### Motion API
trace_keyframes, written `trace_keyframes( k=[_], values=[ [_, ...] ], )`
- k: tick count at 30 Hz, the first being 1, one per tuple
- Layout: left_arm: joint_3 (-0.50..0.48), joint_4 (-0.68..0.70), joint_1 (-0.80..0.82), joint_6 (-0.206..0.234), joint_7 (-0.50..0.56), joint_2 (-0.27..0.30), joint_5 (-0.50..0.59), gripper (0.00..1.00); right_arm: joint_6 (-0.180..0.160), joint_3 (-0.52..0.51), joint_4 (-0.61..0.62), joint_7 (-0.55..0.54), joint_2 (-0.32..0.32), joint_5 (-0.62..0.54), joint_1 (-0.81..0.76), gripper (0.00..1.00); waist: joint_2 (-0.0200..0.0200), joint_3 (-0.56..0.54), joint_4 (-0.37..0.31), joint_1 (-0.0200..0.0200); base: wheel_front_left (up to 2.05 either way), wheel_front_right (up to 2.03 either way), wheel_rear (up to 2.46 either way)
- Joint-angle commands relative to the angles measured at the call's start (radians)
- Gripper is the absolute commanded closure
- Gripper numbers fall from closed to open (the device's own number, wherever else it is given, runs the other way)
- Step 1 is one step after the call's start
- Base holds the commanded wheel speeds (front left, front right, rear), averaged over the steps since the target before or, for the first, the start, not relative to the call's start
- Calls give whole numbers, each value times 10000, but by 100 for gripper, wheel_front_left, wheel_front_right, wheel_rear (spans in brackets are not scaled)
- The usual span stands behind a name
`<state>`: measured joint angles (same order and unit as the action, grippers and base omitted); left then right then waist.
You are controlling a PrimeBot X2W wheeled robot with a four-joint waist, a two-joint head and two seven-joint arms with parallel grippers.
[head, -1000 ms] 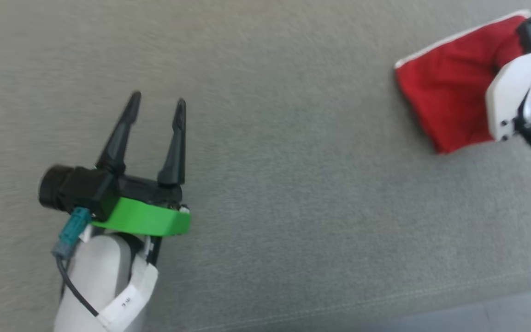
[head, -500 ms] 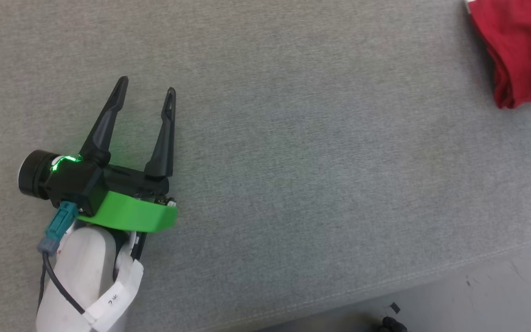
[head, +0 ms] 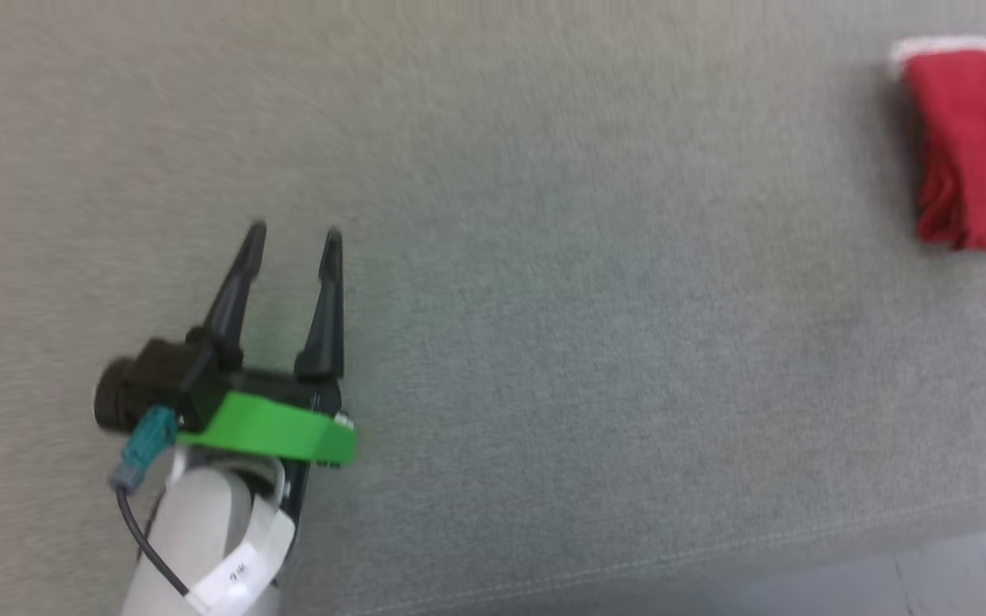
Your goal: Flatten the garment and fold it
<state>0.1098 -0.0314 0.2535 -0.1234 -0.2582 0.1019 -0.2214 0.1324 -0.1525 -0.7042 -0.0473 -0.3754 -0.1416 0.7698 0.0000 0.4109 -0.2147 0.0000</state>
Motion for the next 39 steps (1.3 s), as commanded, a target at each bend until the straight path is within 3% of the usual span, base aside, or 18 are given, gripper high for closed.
trace_keyframes(
  k=[1,10,16,22,29,39],
  values=[
    [-68,-98,-195,-22,-36,-65,-48,0,-17,76,252,299,191,327,-401,0,0,-1596,930,0,0,0,0],
    [-233,-796,-905,-5,-36,-402,-174,0,-17,530,3039,2182,1205,2310,-3215,0,0,-2952,1679,0,0,0,0],
    [-263,-1098,-1191,80,-36,-483,-245,0,-17,455,5098,2660,2028,2516,-5116,0,0,-3374,2052,0,0,0,0],
    [-225,-1309,-1368,92,-36,-508,-329,0,-17,240,6377,2887,2842,2084,-6625,0,0,-3536,2357,0,0,0,0],
    [-103,-1524,-1526,181,-36,-514,-493,0,-17,60,6920,3030,3223,1657,-8021,0,0,-3735,2611,0,0,0,0],
    [-61,-1509,-1707,326,-36,-516,-656,0,-17,328,6891,3079,3249,2040,-8556,0,0,-3799,2575,0,0,0,0]
  ],
)
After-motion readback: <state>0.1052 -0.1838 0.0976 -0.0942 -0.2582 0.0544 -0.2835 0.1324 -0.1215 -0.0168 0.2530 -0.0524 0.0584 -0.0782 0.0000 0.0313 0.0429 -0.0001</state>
